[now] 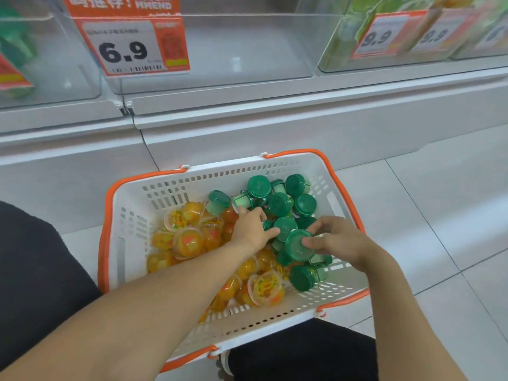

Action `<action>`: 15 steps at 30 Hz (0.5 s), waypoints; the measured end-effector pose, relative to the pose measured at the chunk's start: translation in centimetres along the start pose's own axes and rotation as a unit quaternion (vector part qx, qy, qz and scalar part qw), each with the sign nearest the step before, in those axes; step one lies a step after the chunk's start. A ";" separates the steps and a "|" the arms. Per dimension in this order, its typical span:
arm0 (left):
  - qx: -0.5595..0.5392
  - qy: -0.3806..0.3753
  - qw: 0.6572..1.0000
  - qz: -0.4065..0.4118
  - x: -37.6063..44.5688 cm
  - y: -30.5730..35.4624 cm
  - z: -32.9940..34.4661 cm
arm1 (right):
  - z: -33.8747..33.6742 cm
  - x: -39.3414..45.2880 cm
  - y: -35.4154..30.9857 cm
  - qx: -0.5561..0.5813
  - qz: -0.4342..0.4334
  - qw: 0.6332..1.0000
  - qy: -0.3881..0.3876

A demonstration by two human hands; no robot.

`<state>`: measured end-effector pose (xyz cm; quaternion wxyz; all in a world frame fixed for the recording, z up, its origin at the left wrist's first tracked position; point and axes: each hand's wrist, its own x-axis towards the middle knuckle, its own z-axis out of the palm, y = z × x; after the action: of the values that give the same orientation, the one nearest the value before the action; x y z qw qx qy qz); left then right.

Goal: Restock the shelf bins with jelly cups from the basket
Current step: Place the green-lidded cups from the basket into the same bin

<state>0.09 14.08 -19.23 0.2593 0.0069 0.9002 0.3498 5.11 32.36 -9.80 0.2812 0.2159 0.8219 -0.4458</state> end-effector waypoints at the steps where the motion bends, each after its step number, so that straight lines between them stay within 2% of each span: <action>1: -0.012 0.005 1.000 -0.002 0.0 -0.1 0.0 | -0.7 -0.2 0.0 0.034 0.004 0.999 0.010; 3: -0.032 0.010 0.999 -0.005 -0.3 -0.2 -0.1 | -1.6 -0.4 -0.2 0.084 0.004 0.996 0.039; 6: -0.045 0.027 0.999 -0.008 -1.0 -0.2 -1.1 | -1.8 -0.7 -1.1 0.078 -0.003 0.994 0.078; 11: -0.124 -0.018 0.990 -0.059 -2.7 0.1 -5.8 | -0.3 -1.3 -5.6 0.044 -0.042 0.996 0.071; 13: -0.218 -0.037 0.970 -0.106 -3.9 0.1 -8.9 | 1.2 -1.8 -8.5 0.070 -0.067 0.994 0.047; 15: -0.343 -0.095 0.924 -0.136 -5.6 -0.2 -13.0 | 2.8 -2.2 -11.7 0.160 -0.092 0.983 0.005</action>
<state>-1.17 4.69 -8.67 0.3756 -0.1719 0.6885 0.5961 0.49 23.77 -2.46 0.1970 0.1835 0.7577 -0.5945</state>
